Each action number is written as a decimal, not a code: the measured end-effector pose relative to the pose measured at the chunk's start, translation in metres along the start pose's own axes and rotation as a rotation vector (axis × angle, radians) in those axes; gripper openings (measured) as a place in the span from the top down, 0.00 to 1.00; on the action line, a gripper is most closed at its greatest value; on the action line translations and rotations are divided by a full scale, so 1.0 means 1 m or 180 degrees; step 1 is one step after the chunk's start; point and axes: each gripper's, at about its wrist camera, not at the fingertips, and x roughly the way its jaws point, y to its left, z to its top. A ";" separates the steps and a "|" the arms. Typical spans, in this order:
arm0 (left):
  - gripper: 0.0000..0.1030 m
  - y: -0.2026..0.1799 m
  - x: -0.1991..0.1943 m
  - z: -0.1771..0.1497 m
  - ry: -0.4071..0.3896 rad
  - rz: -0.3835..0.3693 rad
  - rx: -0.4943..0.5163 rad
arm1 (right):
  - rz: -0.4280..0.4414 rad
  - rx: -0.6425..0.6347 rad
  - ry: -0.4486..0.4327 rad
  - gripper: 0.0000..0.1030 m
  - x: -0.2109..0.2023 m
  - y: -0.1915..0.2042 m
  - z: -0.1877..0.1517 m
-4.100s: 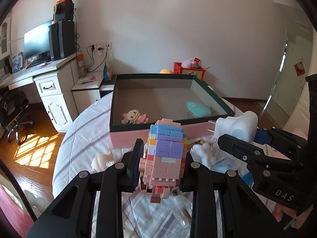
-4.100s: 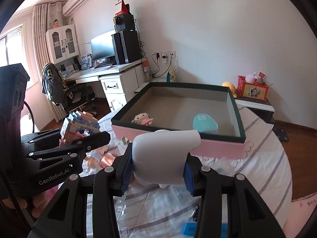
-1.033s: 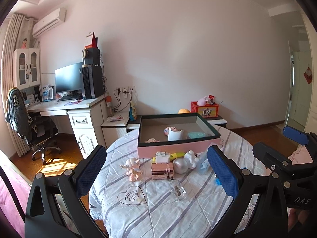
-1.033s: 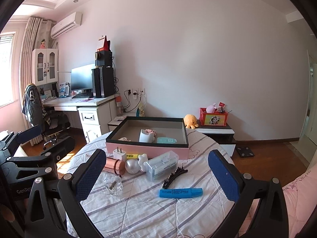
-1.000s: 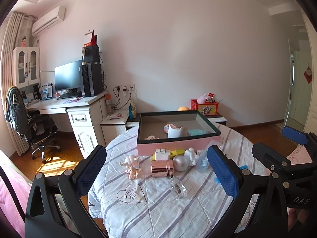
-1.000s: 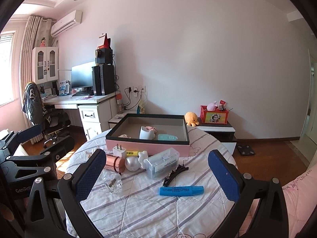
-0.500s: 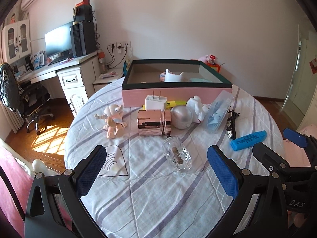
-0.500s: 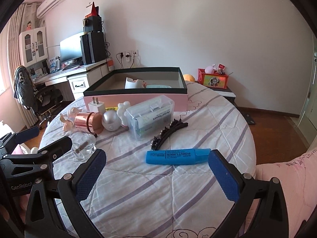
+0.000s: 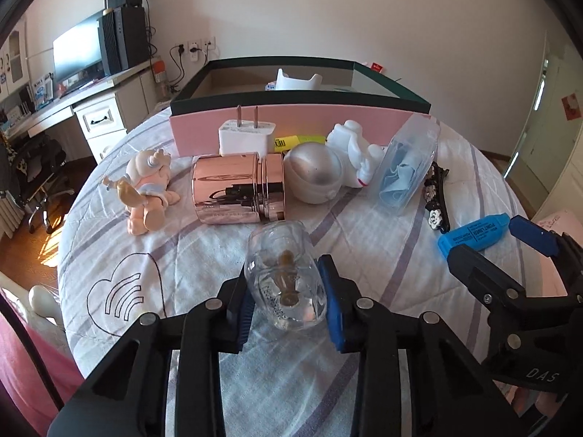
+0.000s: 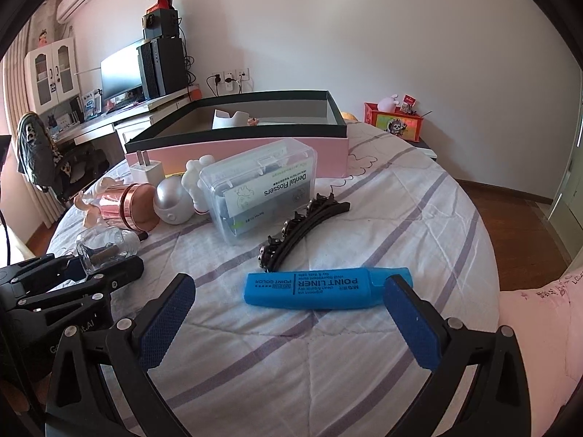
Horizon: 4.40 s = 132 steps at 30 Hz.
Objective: Organize rigid objects
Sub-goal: 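Reach left tool to the glass bottle while right tool approaches the clear plastic case, then grasp the glass bottle with left tool while right tool grasps the clear case, then carry bottle and clear case into the pink box and open both tools, then lift both open tools up and away from the pink box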
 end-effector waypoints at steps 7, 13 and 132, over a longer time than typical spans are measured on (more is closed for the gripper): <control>0.70 0.007 -0.017 0.014 -0.0181 -0.0074 0.0053 | 0.0052 0.0003 -0.0069 0.00 0.006 0.007 0.024; 0.70 0.028 -0.035 0.014 -0.0269 -0.0173 0.0014 | 0.0125 -0.0004 -0.0094 0.00 0.010 0.027 0.032; 0.00 0.001 -0.205 0.033 -0.1572 0.0397 0.0024 | -0.0108 -0.0125 -0.1264 0.00 -0.182 0.028 0.057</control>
